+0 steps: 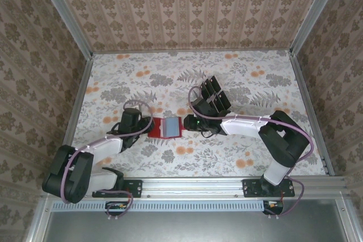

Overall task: Put the credit cards into the card holder
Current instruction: Open the card holder at the center of the table.

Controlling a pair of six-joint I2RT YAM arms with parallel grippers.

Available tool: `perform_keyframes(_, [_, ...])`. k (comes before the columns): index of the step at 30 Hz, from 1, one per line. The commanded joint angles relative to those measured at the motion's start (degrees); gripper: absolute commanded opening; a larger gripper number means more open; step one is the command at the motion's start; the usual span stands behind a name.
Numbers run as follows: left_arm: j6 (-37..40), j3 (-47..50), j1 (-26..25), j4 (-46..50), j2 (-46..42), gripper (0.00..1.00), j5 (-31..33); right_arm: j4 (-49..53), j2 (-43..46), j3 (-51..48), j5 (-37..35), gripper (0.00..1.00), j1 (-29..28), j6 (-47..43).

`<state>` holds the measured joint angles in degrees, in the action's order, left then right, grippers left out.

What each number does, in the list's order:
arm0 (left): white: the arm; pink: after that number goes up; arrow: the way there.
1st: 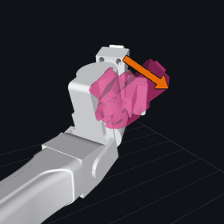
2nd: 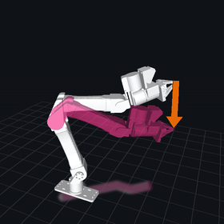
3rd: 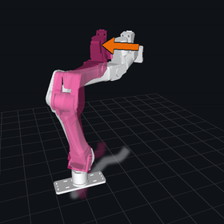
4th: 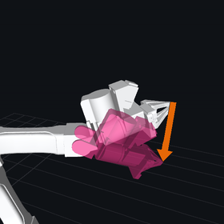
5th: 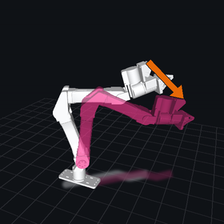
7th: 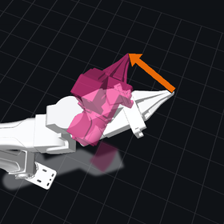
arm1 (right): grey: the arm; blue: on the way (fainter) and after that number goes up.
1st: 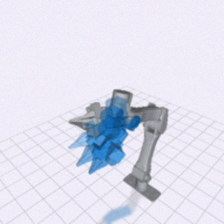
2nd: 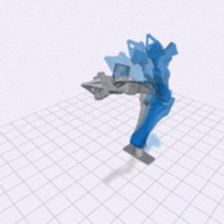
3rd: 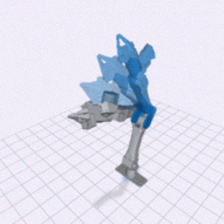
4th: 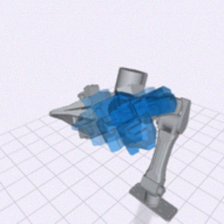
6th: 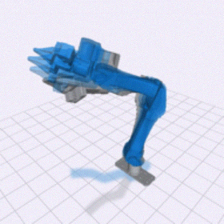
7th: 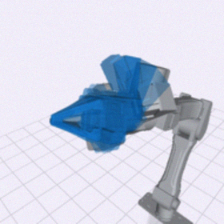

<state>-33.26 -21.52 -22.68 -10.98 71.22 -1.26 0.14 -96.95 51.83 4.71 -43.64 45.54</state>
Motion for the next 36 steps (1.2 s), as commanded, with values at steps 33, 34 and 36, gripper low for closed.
perform_keyframes(33, [4.6, -8.1, -9.2, 16.9, -7.3, 0.73, 4.0, -4.3, -5.9, 6.3, 7.1, 0.33, -3.2, 5.8])
perform_keyframes(34, [4.5, -7.6, -9.0, 17.0, -8.2, 0.74, 4.2, -4.6, -6.0, 6.3, 7.4, 0.34, -3.2, 5.9])
perform_keyframes(36, [4.3, -6.8, -8.4, 17.4, -9.9, 0.74, 4.4, -4.9, -5.9, 6.6, 8.0, 0.36, -3.1, 5.9])
